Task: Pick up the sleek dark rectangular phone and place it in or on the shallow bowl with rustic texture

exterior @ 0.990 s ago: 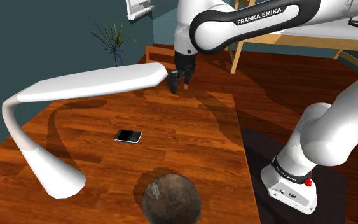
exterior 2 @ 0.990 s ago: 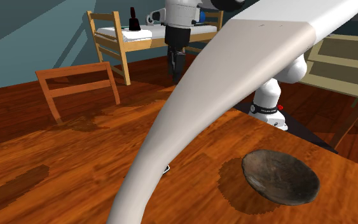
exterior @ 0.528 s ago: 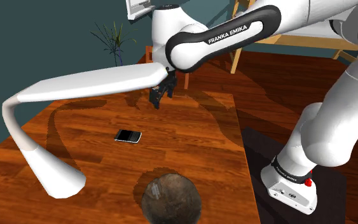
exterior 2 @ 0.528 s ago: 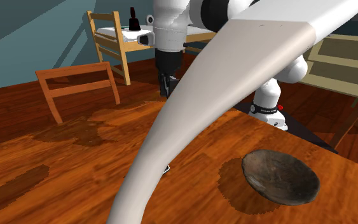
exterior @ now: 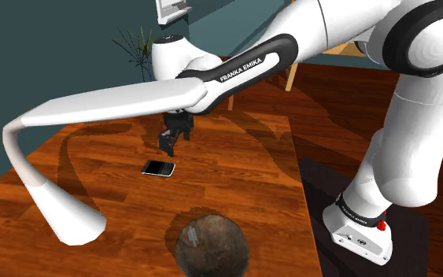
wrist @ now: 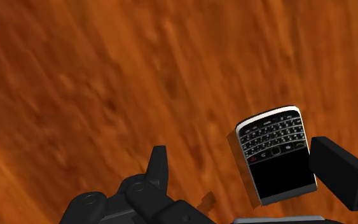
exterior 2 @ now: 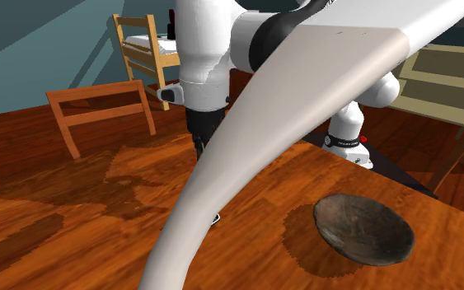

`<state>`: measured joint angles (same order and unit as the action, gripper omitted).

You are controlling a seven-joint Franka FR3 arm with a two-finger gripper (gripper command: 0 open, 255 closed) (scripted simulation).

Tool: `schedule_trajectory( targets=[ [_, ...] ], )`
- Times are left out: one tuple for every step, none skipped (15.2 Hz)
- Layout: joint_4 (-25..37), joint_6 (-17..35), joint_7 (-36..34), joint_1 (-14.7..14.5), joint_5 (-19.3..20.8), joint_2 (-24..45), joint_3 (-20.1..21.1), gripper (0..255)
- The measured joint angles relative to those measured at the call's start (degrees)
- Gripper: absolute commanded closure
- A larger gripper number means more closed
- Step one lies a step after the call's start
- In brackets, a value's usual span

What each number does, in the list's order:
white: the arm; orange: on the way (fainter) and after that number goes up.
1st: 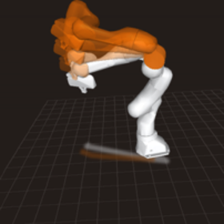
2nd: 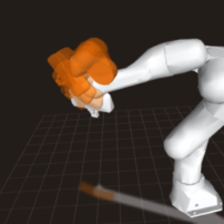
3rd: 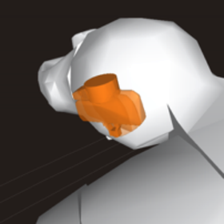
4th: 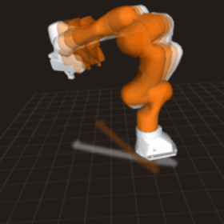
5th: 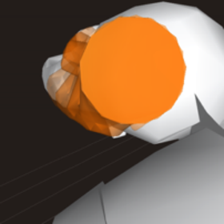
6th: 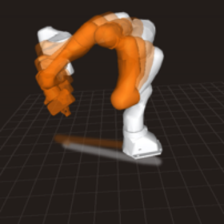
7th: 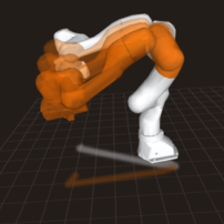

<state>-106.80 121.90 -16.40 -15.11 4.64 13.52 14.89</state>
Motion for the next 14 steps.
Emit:
schedule_trajectory(
  targets=[
    [1.44,0.03,-0.27,-0.59,0.4,1.86,0.27,0],
    [3.18,-0.26,-0.23,-1.06,0.74,3.66,0.46,0],
    [5.52,-0.66,-0.54,-1.8,1.25,5.94,0.68,0],
    [6.81,-0.65,-0.58,-2.34,1.57,7.61,0.86,0],
    [7.42,-0.32,-0.84,-2.78,1.85,8.74,0.96,0],
    [6.92,0.58,-1.01,-2.97,2.01,9.26,0.99,0],
    [7.03,0.99,-1.14,-3.13,2.18,9.85,0.98,0],
    [6.71,1.72,-1.27,-3.23,2.33,10.27,0.94,0],
    [6.08,2.52,-1.32,-3.23,2.43,10.46,0.89,0],
    [6.01,3.06,-1.47,-3.35,2.59,10.95,0.84,0],
    [5.9,3.67,-1.58,-3.43,2.76,11.46,0.76,0],
    [5.85,4.04,-1.62,-3.46,2.87,11.79,0.7,0],
    [5.76,4.26,-1.66,-3.49,2.92,11.93,0.68,0],
    [5.65,4.4,-1.66,-3.48,2.93,11.96,0.67,0]
  ],
)
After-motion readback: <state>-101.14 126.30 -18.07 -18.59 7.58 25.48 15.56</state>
